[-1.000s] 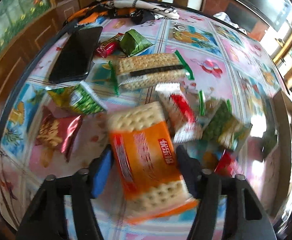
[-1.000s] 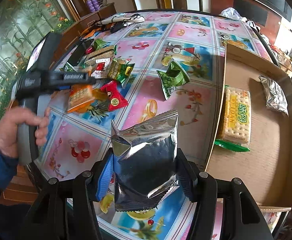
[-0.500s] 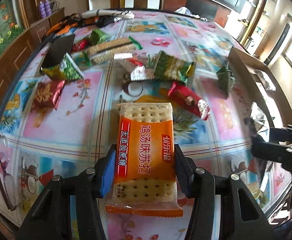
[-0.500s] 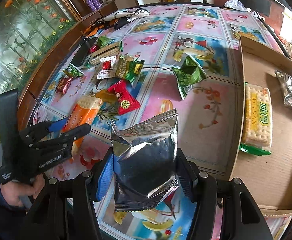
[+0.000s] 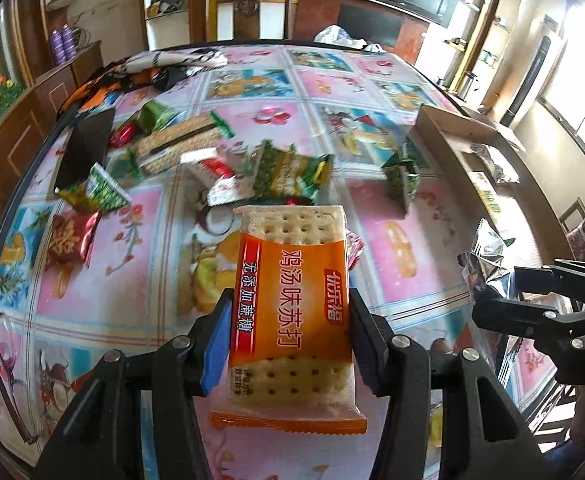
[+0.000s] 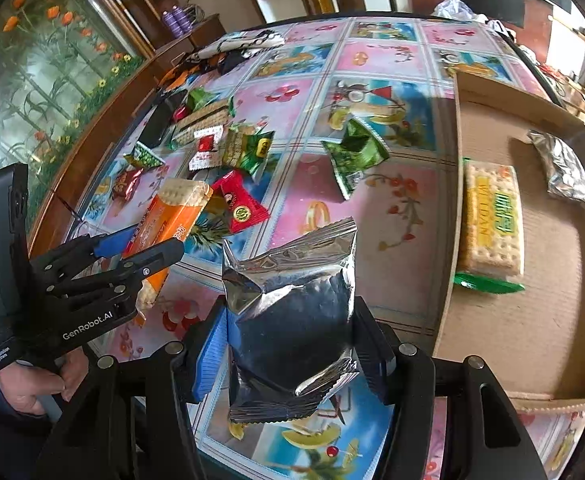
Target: Organize snacks
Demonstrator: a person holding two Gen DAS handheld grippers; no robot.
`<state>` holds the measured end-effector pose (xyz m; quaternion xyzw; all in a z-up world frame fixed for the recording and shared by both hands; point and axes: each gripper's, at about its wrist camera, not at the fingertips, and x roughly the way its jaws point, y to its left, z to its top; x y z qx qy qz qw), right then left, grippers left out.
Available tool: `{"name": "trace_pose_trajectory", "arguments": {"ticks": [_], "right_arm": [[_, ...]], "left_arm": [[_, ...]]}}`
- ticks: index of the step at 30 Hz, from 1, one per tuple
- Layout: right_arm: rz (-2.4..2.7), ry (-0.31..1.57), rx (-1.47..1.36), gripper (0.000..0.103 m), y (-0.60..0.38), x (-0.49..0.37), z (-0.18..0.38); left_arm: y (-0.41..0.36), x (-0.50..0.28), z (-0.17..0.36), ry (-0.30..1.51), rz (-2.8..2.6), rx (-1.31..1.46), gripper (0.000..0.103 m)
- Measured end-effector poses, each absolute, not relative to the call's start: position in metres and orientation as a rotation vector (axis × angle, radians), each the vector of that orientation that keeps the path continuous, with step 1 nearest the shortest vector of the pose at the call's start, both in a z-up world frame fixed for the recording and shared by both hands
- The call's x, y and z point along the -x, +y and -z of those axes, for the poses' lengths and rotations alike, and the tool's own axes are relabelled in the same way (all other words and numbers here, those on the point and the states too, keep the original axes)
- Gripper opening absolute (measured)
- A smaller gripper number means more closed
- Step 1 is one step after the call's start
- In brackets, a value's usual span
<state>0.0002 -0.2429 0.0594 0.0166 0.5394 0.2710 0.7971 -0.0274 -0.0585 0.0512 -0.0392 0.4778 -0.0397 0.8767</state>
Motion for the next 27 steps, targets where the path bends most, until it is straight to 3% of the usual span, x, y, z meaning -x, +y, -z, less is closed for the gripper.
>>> {"name": "trace_pose_trajectory", "arguments": {"ticks": [27], "right_arm": [[-0.437, 1.094, -0.149, 0.063, -0.326, 0.014, -0.08]], "left_arm": [[-0.14, 0.009, -0.089, 0.919, 0.23, -0.004, 0.052]]}}
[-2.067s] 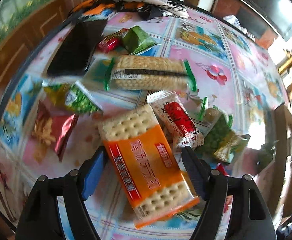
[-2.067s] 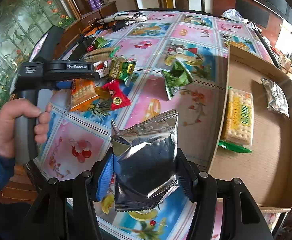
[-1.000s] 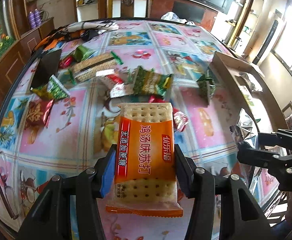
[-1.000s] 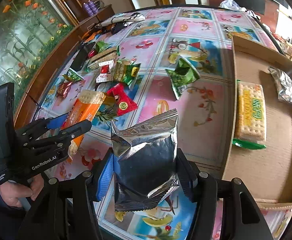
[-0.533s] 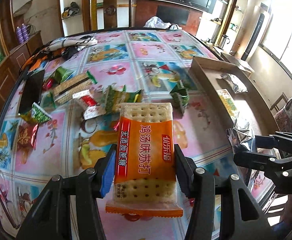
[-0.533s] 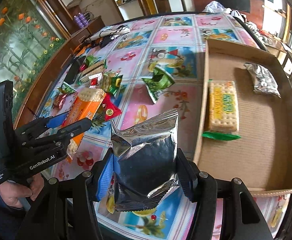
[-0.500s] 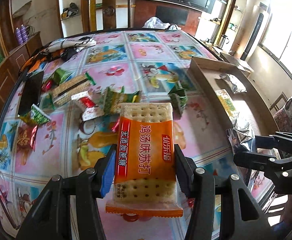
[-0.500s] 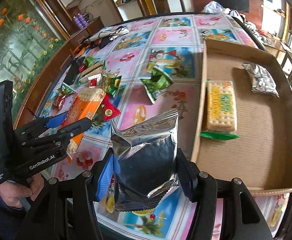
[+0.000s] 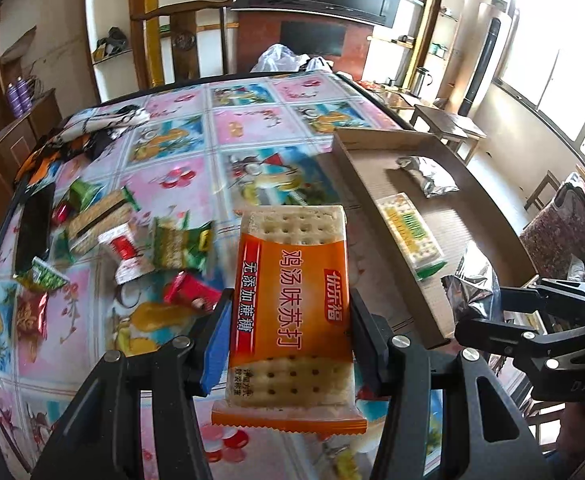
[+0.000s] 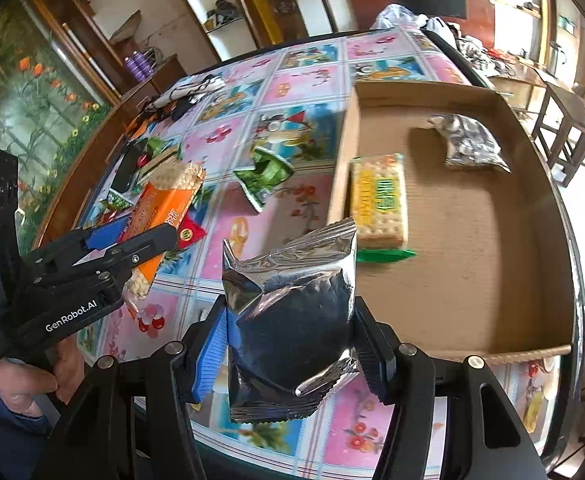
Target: Organize snacks
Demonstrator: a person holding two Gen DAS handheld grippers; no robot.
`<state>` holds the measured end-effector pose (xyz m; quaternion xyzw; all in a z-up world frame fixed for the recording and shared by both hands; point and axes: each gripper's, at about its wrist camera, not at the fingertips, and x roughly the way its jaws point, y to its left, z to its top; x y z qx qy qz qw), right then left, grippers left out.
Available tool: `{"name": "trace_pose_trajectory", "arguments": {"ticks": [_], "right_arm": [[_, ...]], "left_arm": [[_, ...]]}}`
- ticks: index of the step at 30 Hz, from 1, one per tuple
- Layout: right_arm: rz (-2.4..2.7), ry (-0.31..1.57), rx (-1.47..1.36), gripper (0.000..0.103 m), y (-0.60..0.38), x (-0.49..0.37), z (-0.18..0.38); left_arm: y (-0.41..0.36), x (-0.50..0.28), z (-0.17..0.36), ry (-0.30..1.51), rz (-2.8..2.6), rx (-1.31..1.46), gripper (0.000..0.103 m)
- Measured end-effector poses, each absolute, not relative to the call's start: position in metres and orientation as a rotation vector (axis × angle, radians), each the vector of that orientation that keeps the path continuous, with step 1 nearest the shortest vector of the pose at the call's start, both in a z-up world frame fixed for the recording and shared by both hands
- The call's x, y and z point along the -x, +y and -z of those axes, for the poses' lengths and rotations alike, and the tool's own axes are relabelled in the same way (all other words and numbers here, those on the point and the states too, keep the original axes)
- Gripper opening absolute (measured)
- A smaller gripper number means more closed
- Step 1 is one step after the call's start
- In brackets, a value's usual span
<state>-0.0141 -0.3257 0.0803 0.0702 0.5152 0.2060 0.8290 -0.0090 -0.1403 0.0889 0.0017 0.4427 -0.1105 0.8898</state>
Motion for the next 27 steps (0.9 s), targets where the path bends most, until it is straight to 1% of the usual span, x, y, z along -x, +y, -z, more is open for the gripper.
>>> {"name": "trace_pose_trajectory", "arguments": {"ticks": [12, 27], "right_arm": [[-0.386, 1.073, -0.222, 0.063, -0.369, 0.017, -0.082], [-0.353, 1.072, -0.304, 0.063, -0.41, 0.011, -0.071]], "left_arm": [[-0.186, -0.001, -0.097, 0.915, 0.284, -0.058, 0.052], [-0.237, -0.023, -0.104, 0.916, 0.333, -0.119, 0.052]]}}
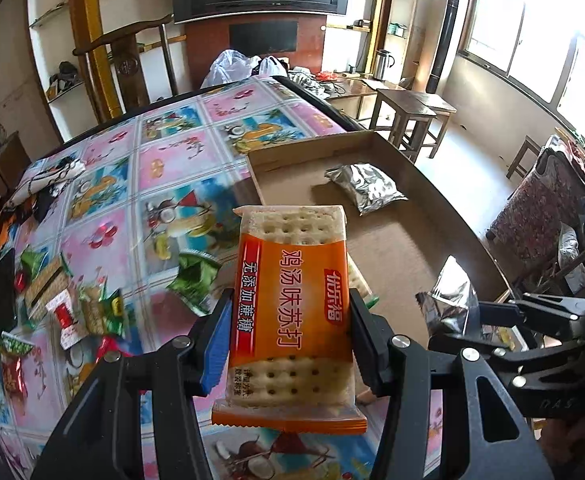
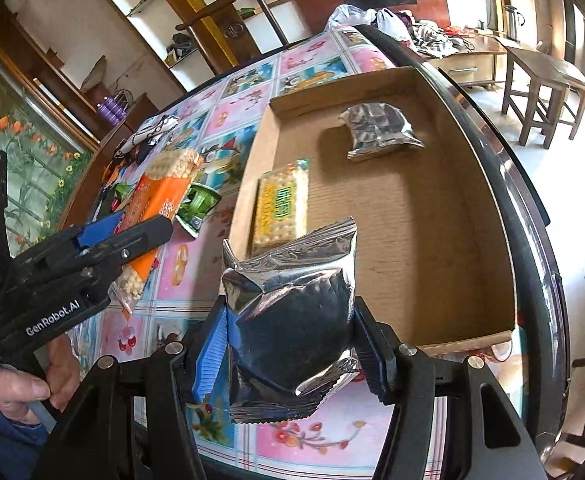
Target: Organize snacks
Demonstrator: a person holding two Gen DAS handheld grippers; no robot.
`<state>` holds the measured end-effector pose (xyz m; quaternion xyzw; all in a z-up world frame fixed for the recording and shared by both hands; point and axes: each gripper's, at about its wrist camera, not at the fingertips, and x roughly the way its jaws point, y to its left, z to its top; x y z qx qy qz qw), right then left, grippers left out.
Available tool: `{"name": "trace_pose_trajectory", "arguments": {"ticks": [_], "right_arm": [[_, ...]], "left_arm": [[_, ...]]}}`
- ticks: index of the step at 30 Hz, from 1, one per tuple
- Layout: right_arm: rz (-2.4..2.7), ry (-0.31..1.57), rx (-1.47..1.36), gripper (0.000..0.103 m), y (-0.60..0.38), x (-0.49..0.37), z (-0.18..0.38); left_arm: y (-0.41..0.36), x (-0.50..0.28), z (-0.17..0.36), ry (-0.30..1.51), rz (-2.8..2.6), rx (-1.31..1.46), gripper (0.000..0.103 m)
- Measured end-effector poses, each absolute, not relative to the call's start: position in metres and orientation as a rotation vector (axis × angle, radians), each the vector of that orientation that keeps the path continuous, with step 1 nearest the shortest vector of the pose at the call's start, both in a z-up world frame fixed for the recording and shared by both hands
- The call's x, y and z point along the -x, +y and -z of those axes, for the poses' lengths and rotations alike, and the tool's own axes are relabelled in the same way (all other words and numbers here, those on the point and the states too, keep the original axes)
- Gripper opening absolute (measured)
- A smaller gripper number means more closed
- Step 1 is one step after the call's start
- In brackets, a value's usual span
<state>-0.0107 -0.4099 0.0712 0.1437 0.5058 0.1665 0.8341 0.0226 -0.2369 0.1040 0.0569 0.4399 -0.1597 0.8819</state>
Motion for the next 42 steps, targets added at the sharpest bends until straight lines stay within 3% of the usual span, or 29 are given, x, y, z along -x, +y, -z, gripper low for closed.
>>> {"name": "trace_pose_trajectory", "arguments": {"ticks": [17, 42], "right_arm": [[-0.275, 1.084, -0.269, 0.063, -0.441, -0.029, -0.075], [-0.203, 1.169, -0.153, 0.063, -0.429, -0.127, -0.037]], "left_arm": [[-0.281, -0.096, -0.087, 0.968, 0.402, -0.052, 0.052], [-0.3, -0.194, -0.031, 1.093, 0.354, -0.007, 0.052]]}}
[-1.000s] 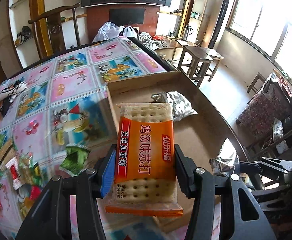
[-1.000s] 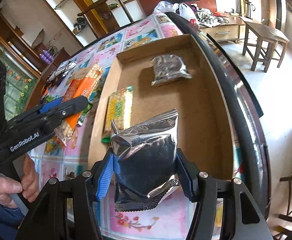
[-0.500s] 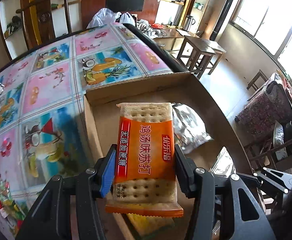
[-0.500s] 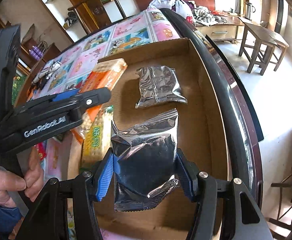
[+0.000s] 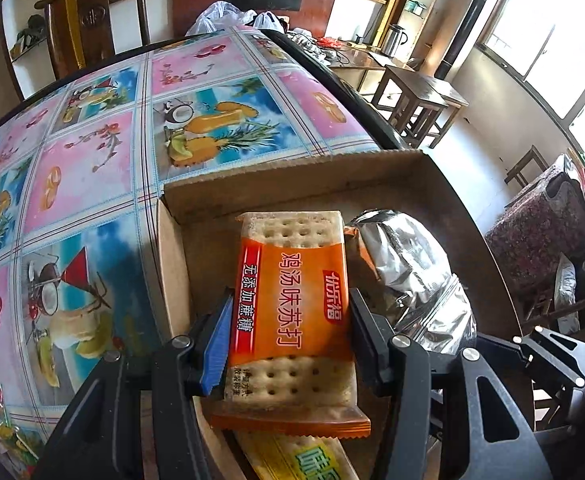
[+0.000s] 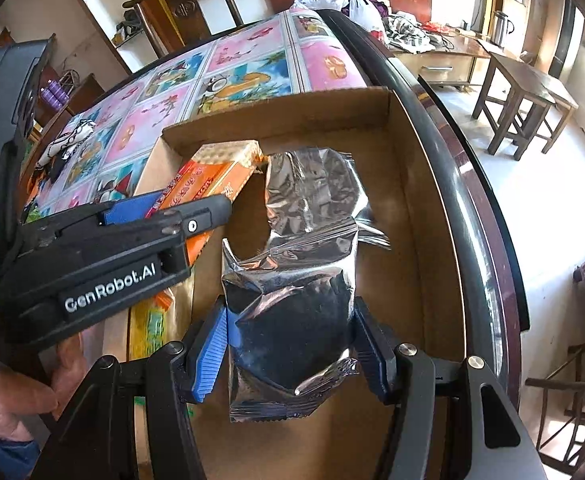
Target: Organize snacks
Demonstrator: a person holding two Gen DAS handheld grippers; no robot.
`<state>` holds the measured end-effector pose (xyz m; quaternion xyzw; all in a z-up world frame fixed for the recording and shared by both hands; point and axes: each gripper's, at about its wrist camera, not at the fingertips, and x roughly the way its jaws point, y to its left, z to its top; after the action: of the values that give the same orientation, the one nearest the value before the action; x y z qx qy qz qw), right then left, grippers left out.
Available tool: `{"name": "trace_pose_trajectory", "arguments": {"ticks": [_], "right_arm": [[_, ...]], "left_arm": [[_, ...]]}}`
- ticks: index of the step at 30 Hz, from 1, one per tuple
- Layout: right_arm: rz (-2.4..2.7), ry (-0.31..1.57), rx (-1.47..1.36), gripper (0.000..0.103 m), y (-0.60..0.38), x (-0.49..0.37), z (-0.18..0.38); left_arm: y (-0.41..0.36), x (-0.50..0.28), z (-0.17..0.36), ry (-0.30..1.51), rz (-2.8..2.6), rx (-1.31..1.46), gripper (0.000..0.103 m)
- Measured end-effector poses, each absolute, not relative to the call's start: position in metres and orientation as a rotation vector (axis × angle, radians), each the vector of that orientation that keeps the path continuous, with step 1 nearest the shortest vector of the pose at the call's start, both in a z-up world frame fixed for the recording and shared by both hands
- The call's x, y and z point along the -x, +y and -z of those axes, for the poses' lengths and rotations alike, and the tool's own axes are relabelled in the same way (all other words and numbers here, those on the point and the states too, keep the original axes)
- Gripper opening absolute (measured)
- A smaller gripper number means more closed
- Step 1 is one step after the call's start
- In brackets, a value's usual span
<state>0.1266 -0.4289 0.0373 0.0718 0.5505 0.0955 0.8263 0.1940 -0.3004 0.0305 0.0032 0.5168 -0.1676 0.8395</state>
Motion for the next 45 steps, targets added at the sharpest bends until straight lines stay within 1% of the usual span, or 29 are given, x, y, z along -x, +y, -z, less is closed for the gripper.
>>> {"name": "trace_pose_trajectory", "arguments": {"ticks": [6, 15, 19, 26, 37, 45], "right_arm": [[-0.181, 1.155, -0.138, 0.063, -0.431, -0.141, -0.036], [-0.184, 1.151, -0.151, 0.064, -0.432, -0.135, -0.042], [-0.184, 1.136, -0.148, 0.064, -0.43, -0.127, -0.05], [-0.213, 1.116, -0.199, 0.065, -0.423, -0.103, -0.066], [-0.294, 1.107, -0.24, 0.065, -0.384, -0.056, -0.081], [-0.374, 1.126, -0.193, 0.065, -0.34, -0.033, -0.082]], "left_arm": [[-0.301, -0.197, -0.03, 1.084, 0.347, -0.01, 0.052], [-0.303, -0.189, -0.044, 1.02, 0.339, -0.072, 0.053], [-0.3, -0.18, -0.054, 0.984, 0.326, -0.103, 0.059], [-0.29, -0.155, -0.077, 0.918, 0.311, -0.139, 0.06], [-0.246, -0.106, -0.105, 0.852, 0.265, -0.139, 0.064], [-0.192, -0.066, -0.107, 0.86, 0.221, -0.084, 0.064]]}}
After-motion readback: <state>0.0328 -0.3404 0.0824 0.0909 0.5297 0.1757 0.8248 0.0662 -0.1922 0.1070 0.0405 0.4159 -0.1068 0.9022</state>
